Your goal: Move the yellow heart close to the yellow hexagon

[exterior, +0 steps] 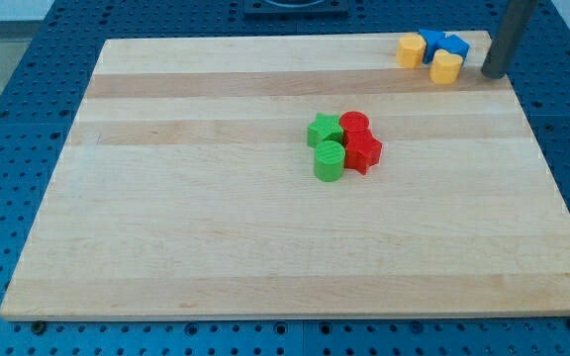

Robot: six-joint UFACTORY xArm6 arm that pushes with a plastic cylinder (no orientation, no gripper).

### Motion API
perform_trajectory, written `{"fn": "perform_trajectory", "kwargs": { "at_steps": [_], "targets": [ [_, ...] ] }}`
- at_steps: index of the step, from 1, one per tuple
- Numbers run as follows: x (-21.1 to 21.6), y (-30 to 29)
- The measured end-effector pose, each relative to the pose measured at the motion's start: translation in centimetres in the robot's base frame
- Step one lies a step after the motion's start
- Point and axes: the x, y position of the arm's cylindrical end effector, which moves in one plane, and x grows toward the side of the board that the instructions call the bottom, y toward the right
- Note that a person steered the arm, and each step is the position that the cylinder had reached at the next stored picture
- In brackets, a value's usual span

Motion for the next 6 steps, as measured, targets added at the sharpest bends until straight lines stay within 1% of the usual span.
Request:
{"fn": "perform_trajectory", "kwargs": {
  "at_steps": [2,4,6],
  "targets": [
    [-0.6,-0.9],
    [1.3,-1.4],
    [1.3,-6.4]
  ]
}}
